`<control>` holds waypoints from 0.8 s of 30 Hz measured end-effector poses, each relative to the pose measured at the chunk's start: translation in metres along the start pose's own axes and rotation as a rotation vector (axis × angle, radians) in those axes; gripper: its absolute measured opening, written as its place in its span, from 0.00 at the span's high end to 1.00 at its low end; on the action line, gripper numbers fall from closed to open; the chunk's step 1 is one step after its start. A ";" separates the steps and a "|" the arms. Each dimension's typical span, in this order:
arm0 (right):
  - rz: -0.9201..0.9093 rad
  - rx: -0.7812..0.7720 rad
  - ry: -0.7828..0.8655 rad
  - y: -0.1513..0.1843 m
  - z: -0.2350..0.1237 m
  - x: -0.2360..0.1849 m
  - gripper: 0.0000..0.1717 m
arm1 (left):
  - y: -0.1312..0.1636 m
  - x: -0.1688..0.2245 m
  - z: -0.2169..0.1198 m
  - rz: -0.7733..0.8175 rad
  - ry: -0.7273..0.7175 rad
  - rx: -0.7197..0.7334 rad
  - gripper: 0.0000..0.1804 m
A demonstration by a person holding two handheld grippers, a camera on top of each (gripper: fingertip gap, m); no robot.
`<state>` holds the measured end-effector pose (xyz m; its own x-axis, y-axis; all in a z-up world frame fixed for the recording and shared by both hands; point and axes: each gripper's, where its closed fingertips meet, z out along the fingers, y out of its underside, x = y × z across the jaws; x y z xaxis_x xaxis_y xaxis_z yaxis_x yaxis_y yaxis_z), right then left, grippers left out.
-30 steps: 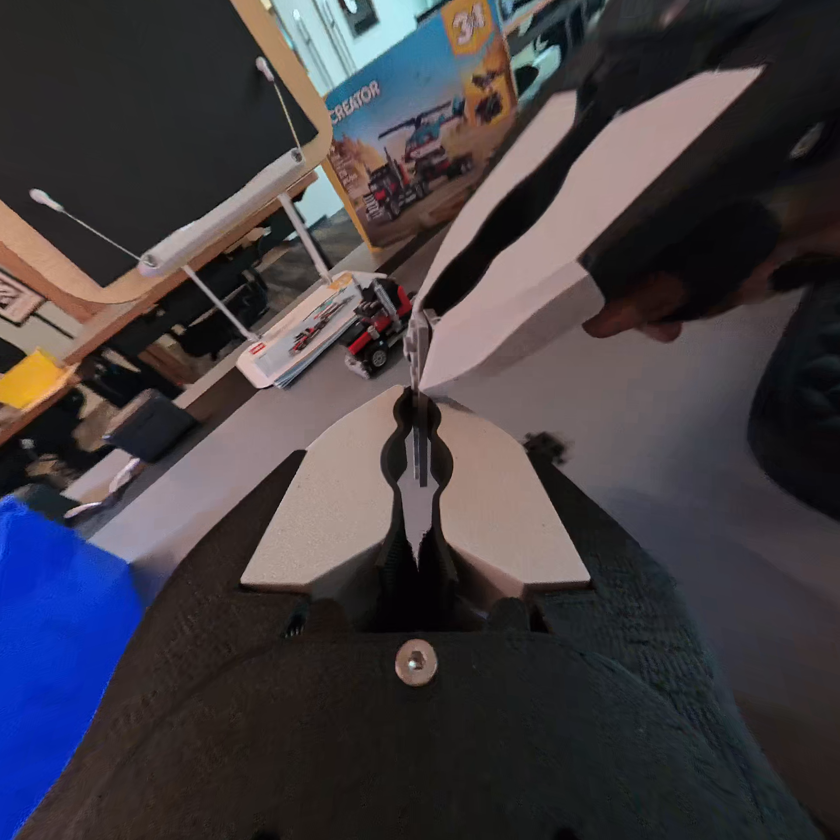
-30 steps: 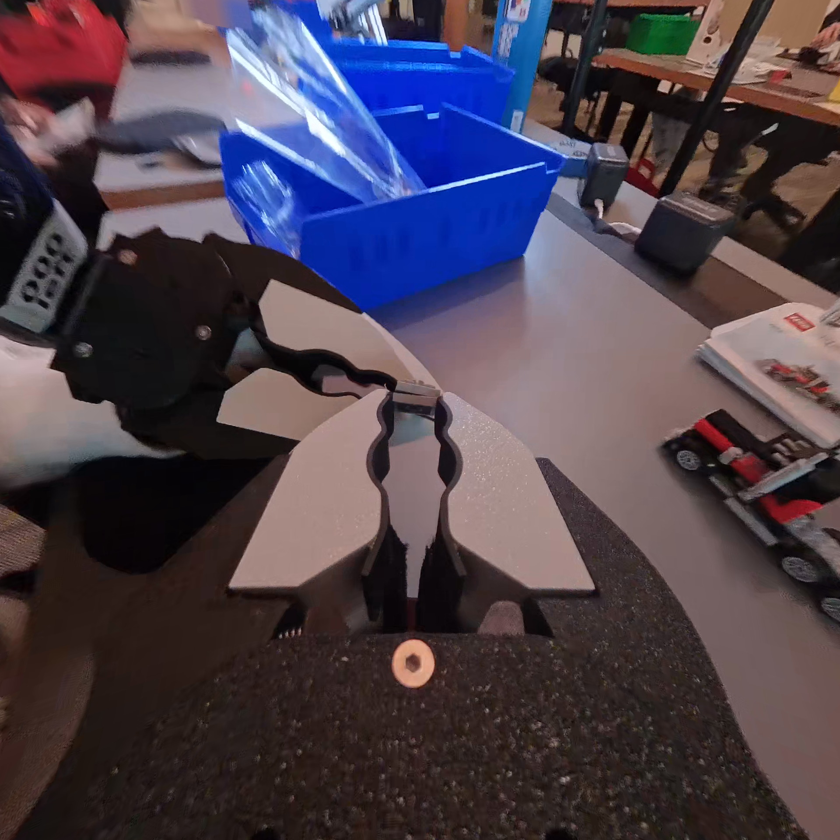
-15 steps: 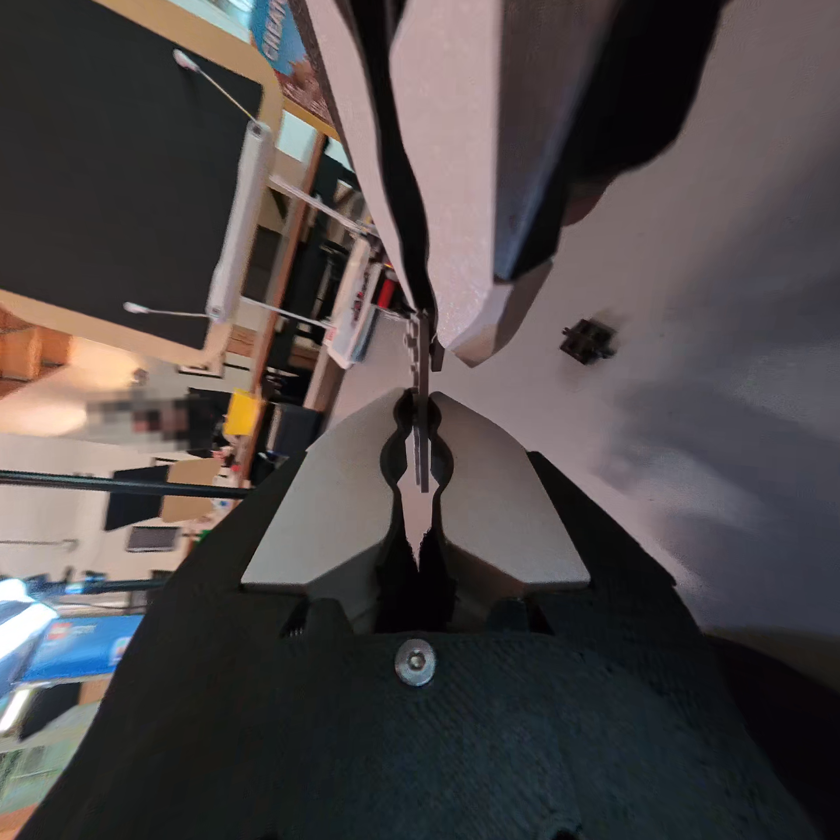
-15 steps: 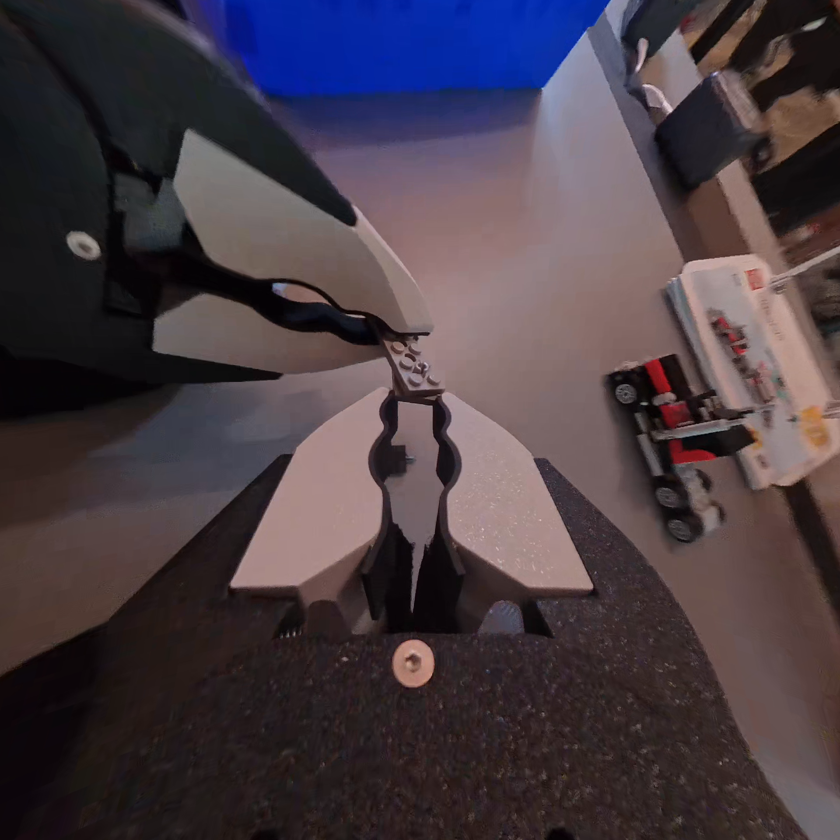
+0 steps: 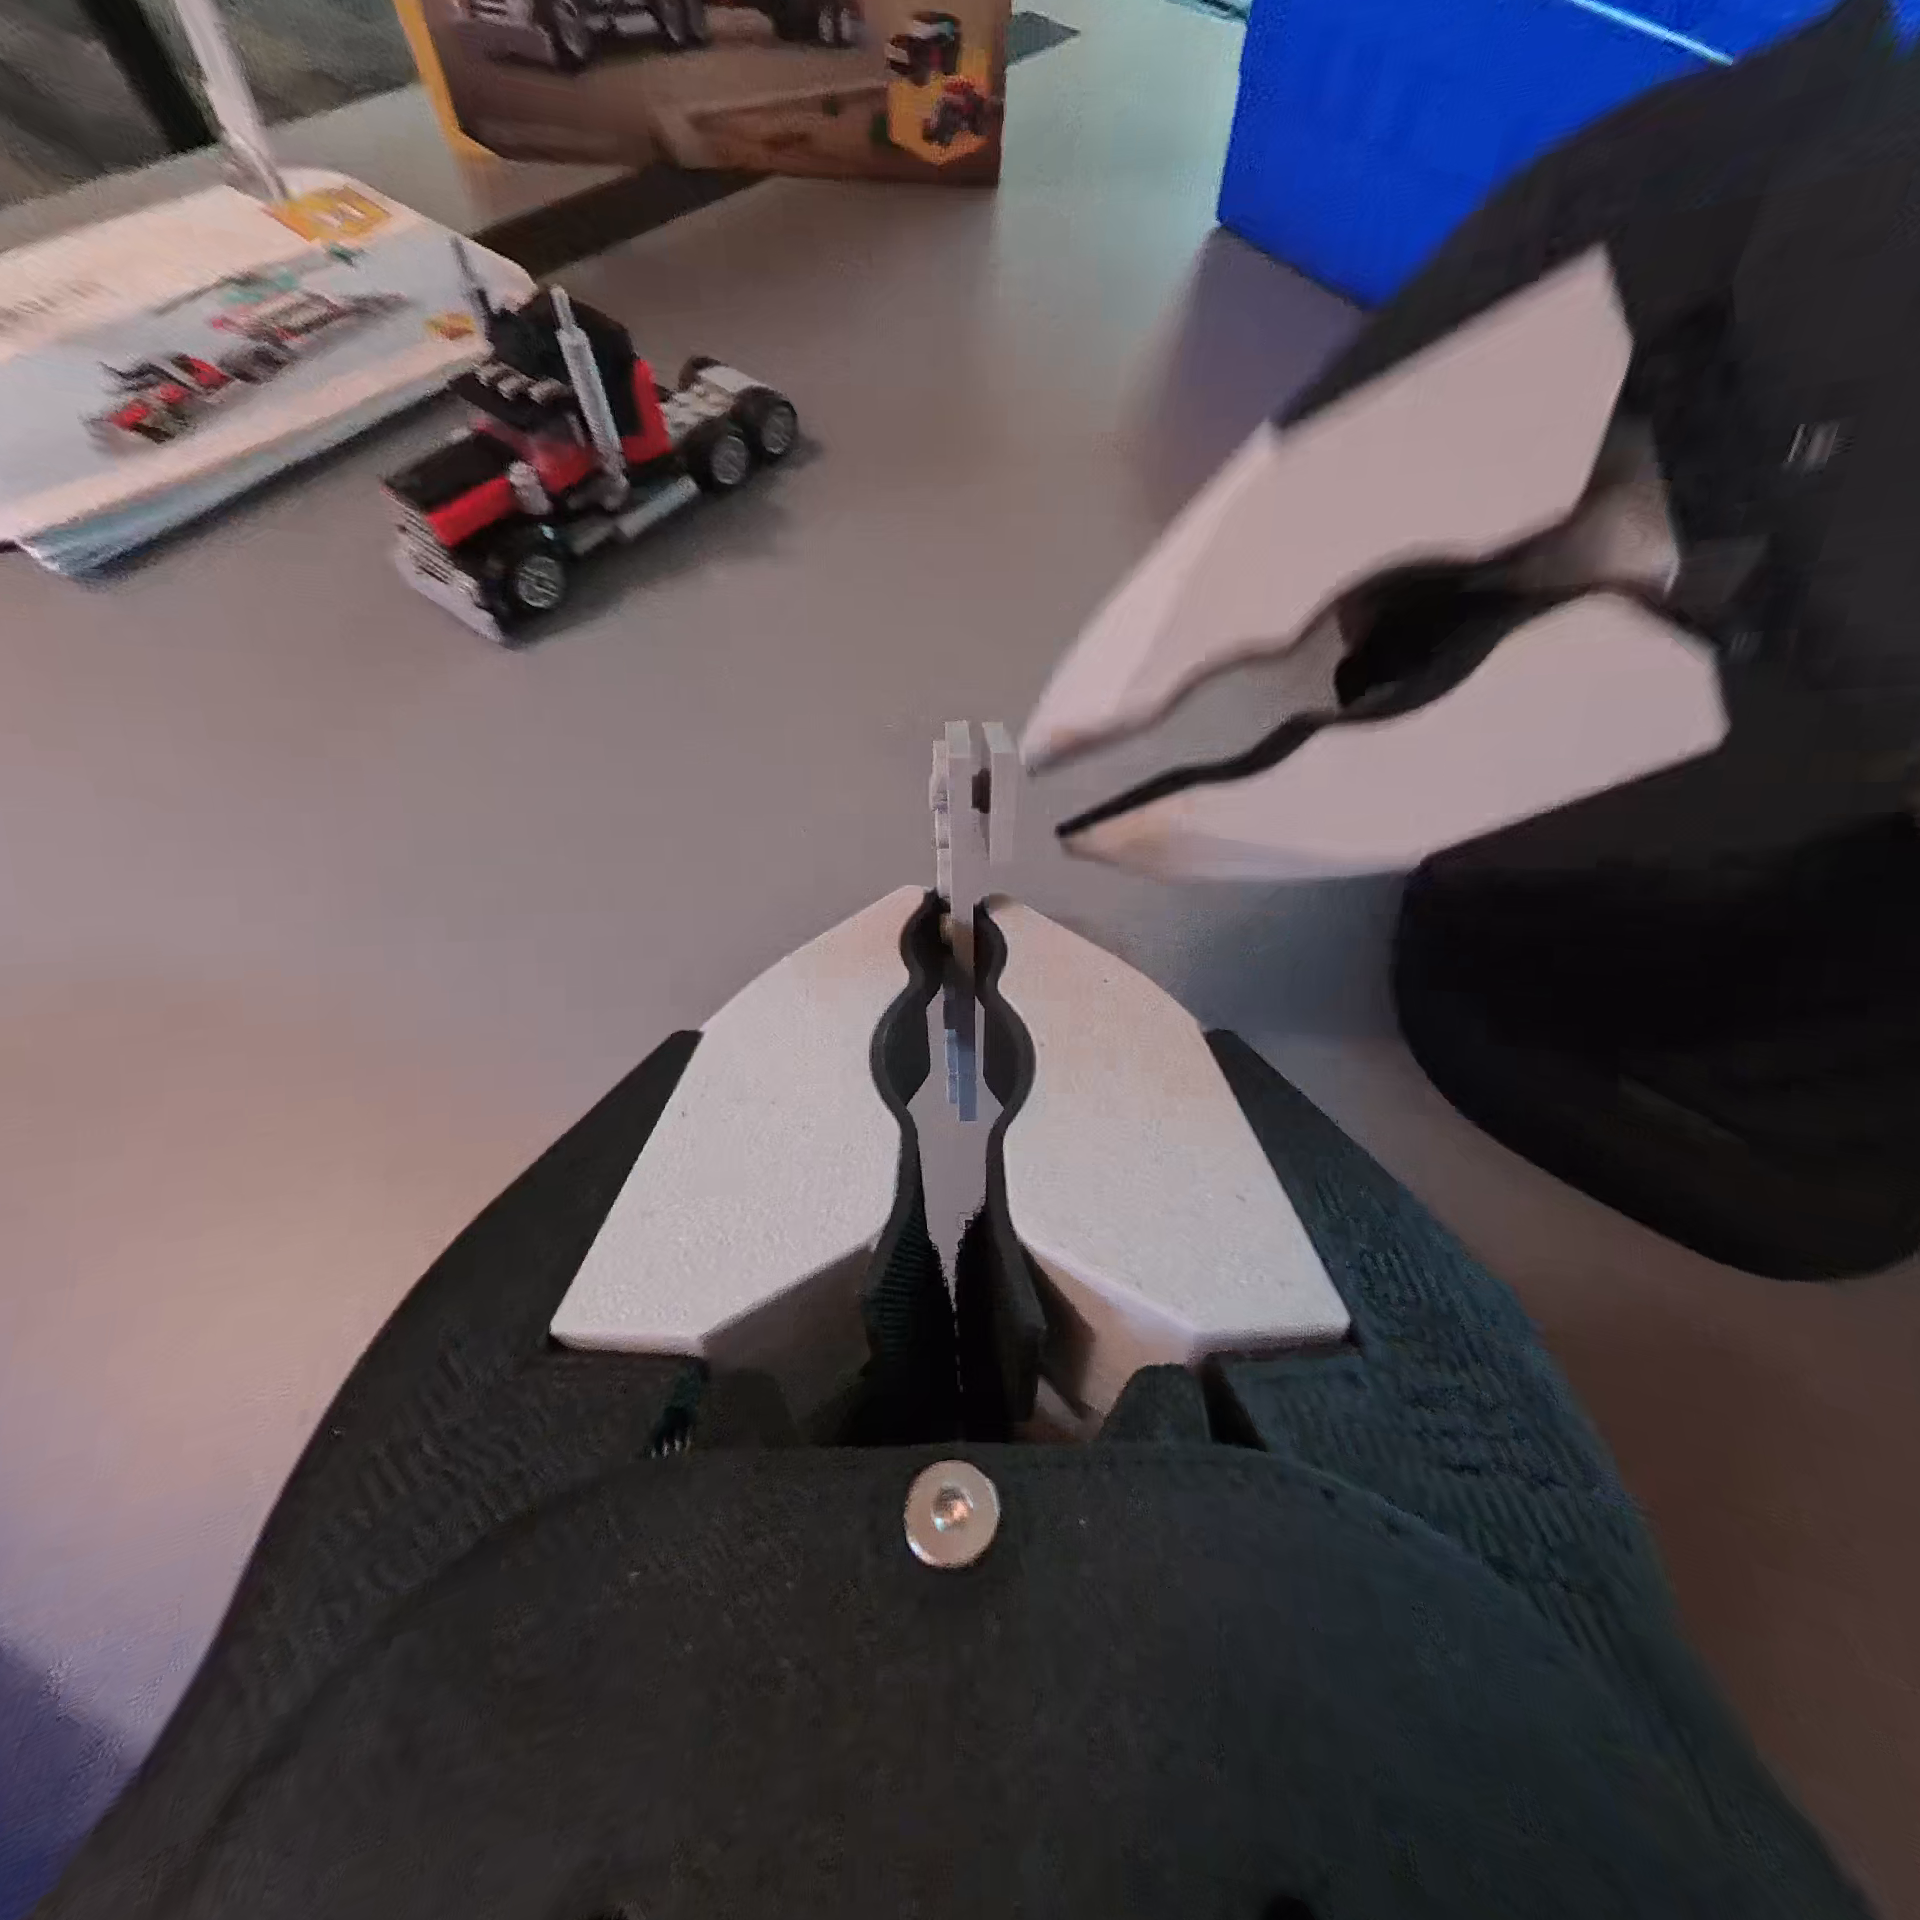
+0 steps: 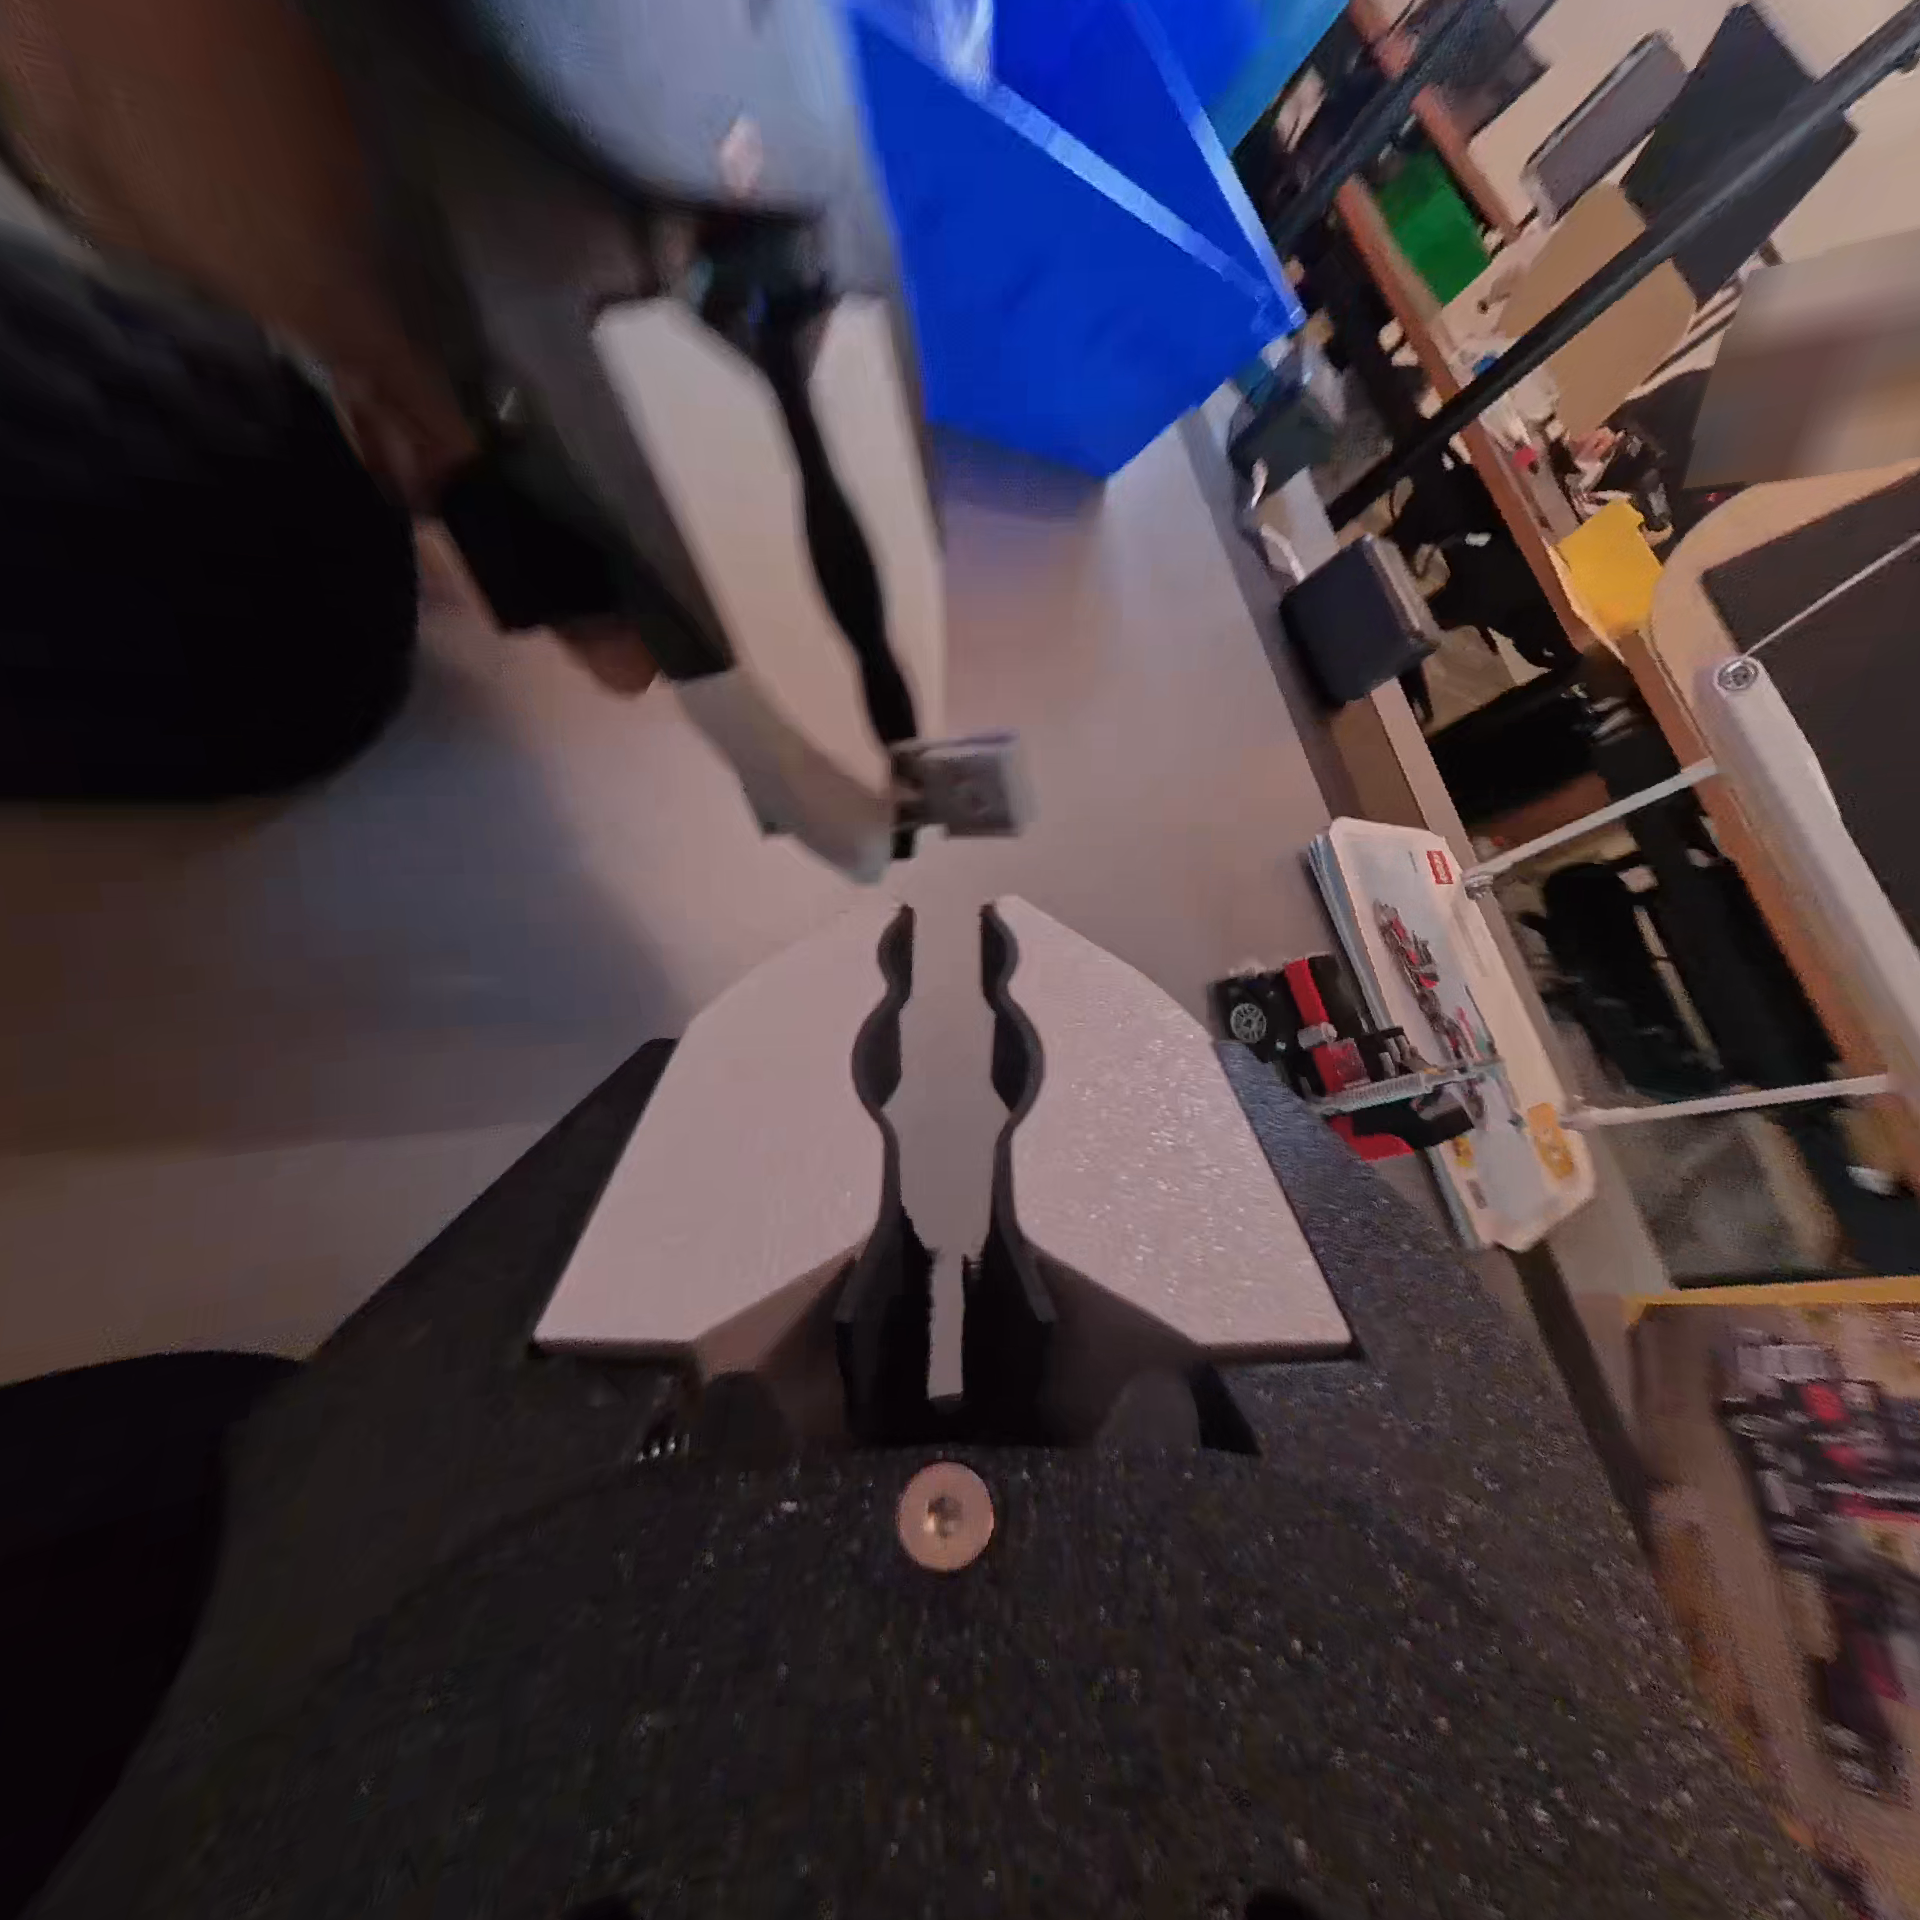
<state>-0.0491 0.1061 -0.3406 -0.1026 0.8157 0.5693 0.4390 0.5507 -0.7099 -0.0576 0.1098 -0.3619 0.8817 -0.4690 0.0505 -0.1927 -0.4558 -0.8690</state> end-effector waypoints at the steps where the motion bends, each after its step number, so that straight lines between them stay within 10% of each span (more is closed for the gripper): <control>1: 0.048 0.049 -0.022 -0.005 -0.005 0.004 0.91 | 0.003 0.002 0.001 0.010 0.006 -0.006 0.97; 12: -0.089 0.175 -0.283 -0.015 -0.025 -0.011 0.92 | 0.007 0.018 0.007 0.269 -0.001 -0.063 0.97; 24: -0.050 -0.111 -0.334 0.035 -0.100 -0.072 0.95 | 0.041 0.126 0.022 0.255 0.411 -0.459 0.97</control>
<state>0.0629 0.0489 -0.3656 -0.4044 0.8112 0.4225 0.5182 0.5838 -0.6250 0.0548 0.0484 -0.4018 0.5661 -0.8134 0.1338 -0.6172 -0.5258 -0.5853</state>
